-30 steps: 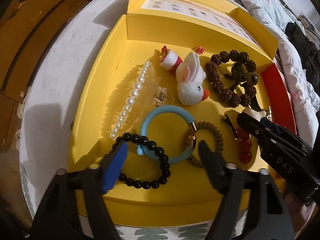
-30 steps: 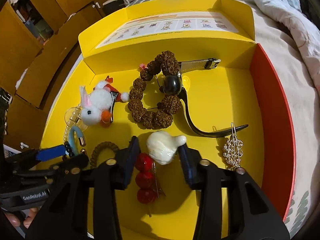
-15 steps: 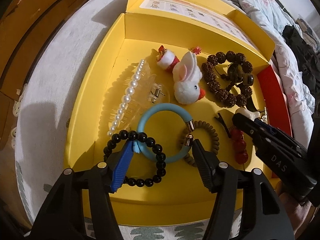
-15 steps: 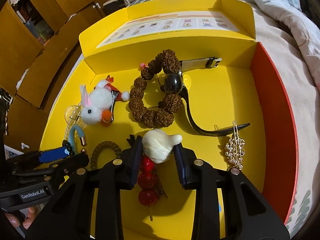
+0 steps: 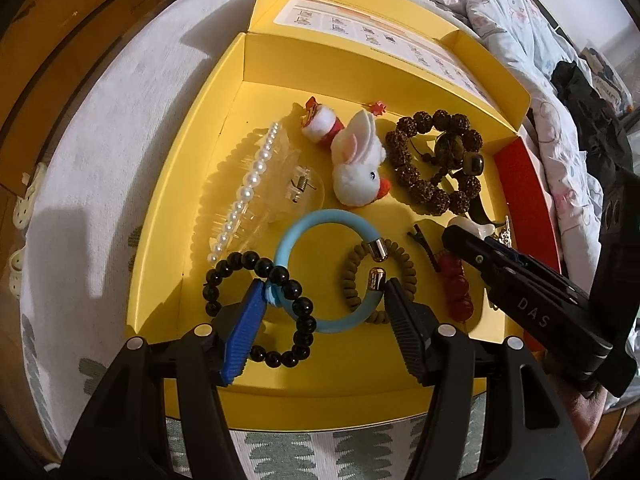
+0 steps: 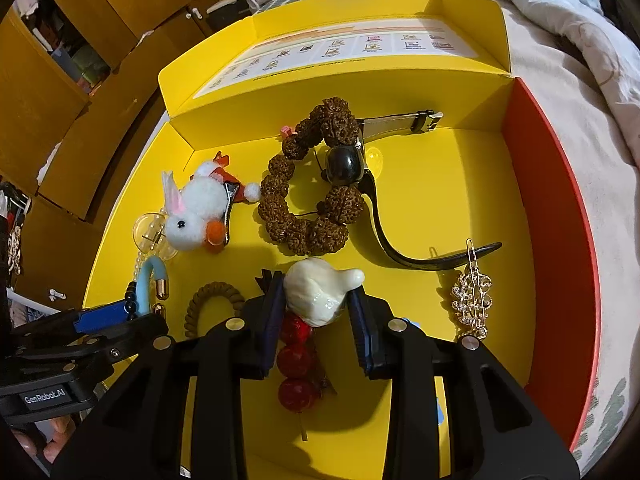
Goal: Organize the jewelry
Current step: 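Close the left tool on the black bead bracelet while the right tool holds the ornament, then lift the black bracelet with the left tool while the right tool carries the ornament out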
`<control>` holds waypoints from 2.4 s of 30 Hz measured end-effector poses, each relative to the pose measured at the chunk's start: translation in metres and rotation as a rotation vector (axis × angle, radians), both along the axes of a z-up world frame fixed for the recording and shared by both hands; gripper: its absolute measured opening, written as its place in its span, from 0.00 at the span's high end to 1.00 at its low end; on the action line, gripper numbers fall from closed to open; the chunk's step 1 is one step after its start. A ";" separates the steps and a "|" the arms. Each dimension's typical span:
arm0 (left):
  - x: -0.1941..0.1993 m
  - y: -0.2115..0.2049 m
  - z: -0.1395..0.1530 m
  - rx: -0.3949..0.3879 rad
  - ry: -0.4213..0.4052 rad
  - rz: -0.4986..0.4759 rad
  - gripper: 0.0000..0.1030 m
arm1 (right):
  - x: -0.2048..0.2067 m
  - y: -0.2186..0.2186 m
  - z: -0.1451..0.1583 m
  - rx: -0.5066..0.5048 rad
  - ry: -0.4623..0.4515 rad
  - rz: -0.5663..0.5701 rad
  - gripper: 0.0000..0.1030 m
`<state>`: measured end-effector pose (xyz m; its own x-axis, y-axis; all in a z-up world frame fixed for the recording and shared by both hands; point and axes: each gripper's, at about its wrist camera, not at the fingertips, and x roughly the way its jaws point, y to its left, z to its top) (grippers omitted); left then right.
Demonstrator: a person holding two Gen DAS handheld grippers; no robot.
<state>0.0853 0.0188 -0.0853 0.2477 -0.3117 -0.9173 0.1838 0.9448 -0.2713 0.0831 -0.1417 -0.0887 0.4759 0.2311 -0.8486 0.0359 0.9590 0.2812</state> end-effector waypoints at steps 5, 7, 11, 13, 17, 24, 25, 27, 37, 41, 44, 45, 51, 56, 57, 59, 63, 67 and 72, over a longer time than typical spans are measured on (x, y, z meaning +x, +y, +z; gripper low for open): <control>0.000 -0.003 0.001 -0.004 -0.008 -0.001 0.41 | 0.000 0.000 0.000 0.003 -0.003 0.001 0.69; -0.001 -0.004 0.003 -0.010 -0.014 -0.004 0.41 | -0.001 0.000 0.000 0.006 -0.002 0.002 0.69; -0.001 -0.002 0.001 -0.041 0.014 -0.002 0.41 | 0.000 0.001 0.000 0.007 -0.001 0.004 0.69; 0.000 -0.001 0.001 -0.039 0.018 -0.002 0.36 | 0.001 0.000 0.000 0.007 -0.001 0.003 0.69; -0.003 -0.001 0.004 -0.032 0.007 0.007 0.33 | 0.001 0.001 -0.001 0.011 0.001 0.004 0.69; -0.003 0.004 -0.005 0.017 0.025 0.053 0.57 | 0.001 0.000 -0.001 0.012 0.000 0.003 0.69; -0.002 0.004 -0.007 0.020 0.035 0.050 0.62 | 0.001 0.001 -0.001 0.009 0.001 0.004 0.69; -0.001 0.002 -0.012 0.029 0.049 0.049 0.67 | 0.001 0.001 0.000 0.002 0.001 0.003 0.69; -0.002 -0.003 -0.009 0.034 0.033 0.062 0.84 | -0.001 0.006 0.000 -0.029 -0.004 0.009 0.70; -0.002 0.001 -0.007 0.013 0.037 0.067 0.84 | -0.001 0.004 0.002 -0.024 -0.008 0.004 0.70; -0.005 0.004 -0.002 0.003 0.028 0.070 0.85 | -0.001 0.000 0.003 -0.016 -0.009 0.001 0.70; -0.005 0.004 -0.001 0.002 0.022 0.069 0.85 | -0.002 -0.001 0.005 -0.013 -0.016 -0.006 0.70; -0.007 0.009 0.007 -0.023 0.006 0.082 0.85 | -0.004 -0.005 0.009 -0.003 -0.020 -0.007 0.70; -0.009 0.015 0.006 -0.044 0.021 0.083 0.85 | -0.002 -0.008 0.006 0.004 -0.013 -0.011 0.70; -0.008 0.015 0.003 -0.042 0.035 0.079 0.85 | -0.002 -0.008 0.005 0.005 -0.013 -0.012 0.70; -0.005 0.010 -0.004 -0.033 0.073 0.060 0.85 | -0.001 -0.008 0.005 0.007 -0.011 -0.012 0.70; -0.007 0.008 -0.009 -0.022 0.100 0.058 0.85 | -0.001 -0.008 0.005 0.009 -0.012 -0.012 0.70; -0.005 0.014 -0.006 -0.042 0.090 0.084 0.85 | 0.000 -0.009 0.004 0.013 -0.014 -0.014 0.70; 0.010 0.021 -0.006 -0.064 0.085 0.118 0.84 | 0.000 -0.009 0.004 0.009 -0.011 -0.014 0.70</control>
<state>0.0951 0.0398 -0.0916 0.2083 -0.3436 -0.9157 0.0465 0.9387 -0.3417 0.0831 -0.1507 -0.0845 0.4887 0.2318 -0.8411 0.0459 0.9559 0.2900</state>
